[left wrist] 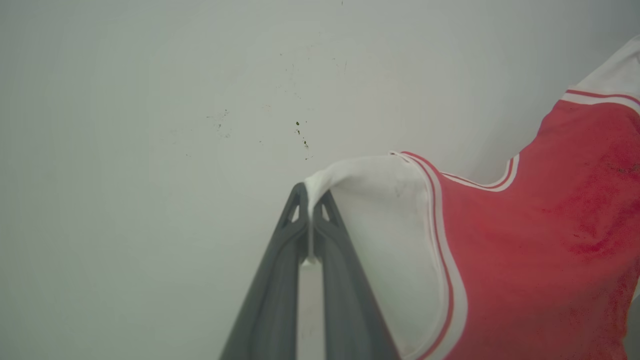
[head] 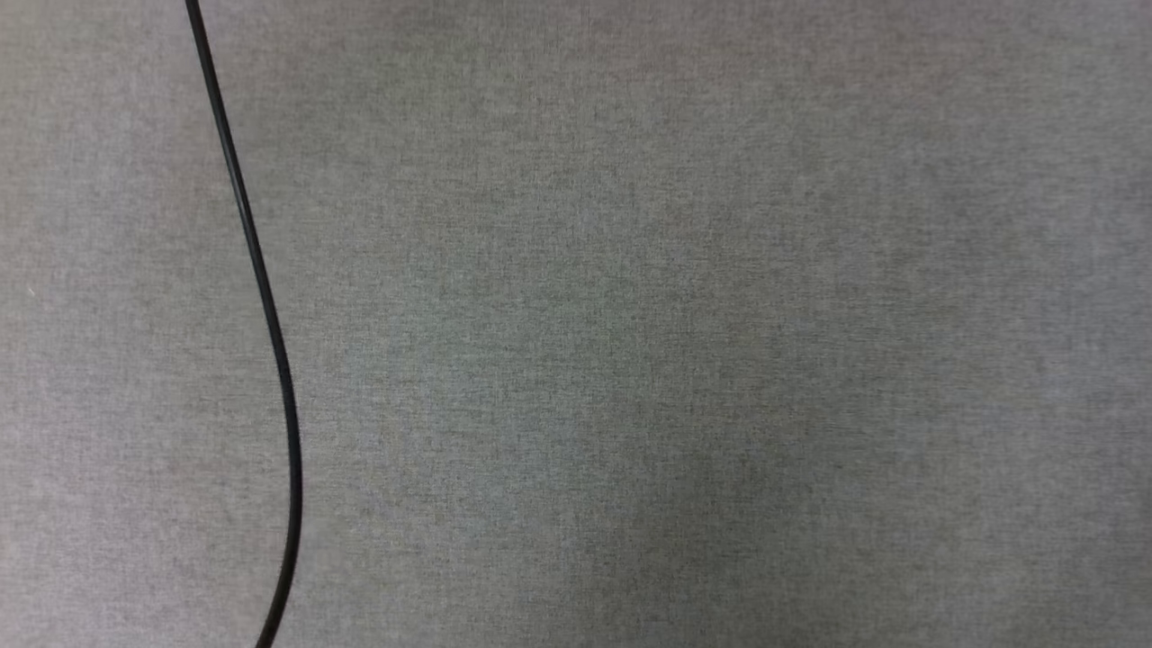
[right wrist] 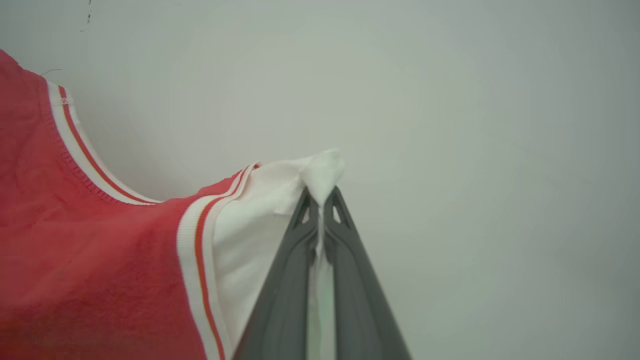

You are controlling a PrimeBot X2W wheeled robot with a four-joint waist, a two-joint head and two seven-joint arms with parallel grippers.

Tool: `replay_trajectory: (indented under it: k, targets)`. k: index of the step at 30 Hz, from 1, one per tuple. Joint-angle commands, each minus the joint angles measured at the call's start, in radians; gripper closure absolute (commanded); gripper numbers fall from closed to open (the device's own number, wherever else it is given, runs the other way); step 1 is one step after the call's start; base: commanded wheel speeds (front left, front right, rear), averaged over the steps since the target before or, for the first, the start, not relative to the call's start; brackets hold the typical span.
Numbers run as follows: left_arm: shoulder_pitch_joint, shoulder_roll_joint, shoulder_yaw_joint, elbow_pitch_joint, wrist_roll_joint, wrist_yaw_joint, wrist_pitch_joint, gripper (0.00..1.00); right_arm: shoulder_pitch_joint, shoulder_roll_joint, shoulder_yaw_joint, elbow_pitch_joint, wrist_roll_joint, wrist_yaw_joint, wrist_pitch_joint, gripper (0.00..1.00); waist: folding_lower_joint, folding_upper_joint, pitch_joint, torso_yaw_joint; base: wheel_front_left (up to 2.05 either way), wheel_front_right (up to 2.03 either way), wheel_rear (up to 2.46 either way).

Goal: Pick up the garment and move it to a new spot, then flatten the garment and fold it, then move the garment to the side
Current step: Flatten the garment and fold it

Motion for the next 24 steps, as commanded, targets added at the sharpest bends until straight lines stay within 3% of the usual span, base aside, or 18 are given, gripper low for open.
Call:
replay_trajectory:
  k: [1, 6, 12, 18, 24]
  targets:
    - [-0.020, -0.008, -0.003, 0.025, 0.011, -0.003, -0.019, 1.00, -0.030, 0.015, 0.006, 0.032, -0.006, -0.001, -0.019, 1.00, -0.0002, 0.0000, 0.013, 0.004, 0.00, 0.00, 0.00]
    - [-0.036, -0.019, -0.022, 0.105, 0.006, -0.010, -0.059, 1.00, -0.083, 0.042, 0.047, 0.136, 0.001, -0.001, -0.059, 1.00, -0.0002, 0.0000, 0.046, 0.010, 0.00, 0.00, 0.00]
    - [0.041, -0.031, -0.050, 0.171, -0.034, -0.013, -0.112, 1.00, -0.037, 0.061, 0.117, 0.240, 0.045, -0.001, -0.121, 1.00, -0.0002, 0.0000, 0.066, 0.011, 0.00, 0.00, 0.00]
    - [0.178, -0.011, -0.103, 0.184, -0.074, -0.014, -0.176, 1.00, 0.075, 0.099, 0.186, 0.312, 0.113, -0.001, -0.193, 1.00, -0.0002, 0.0000, 0.041, 0.003, 0.00, 0.00, 0.00]
    - [0.363, 0.021, -0.139, 0.161, -0.119, -0.015, -0.245, 1.00, 0.250, 0.110, 0.273, 0.310, 0.194, -0.001, -0.253, 1.00, -0.0002, 0.0000, -0.029, -0.002, 0.00, 0.00, 0.00]
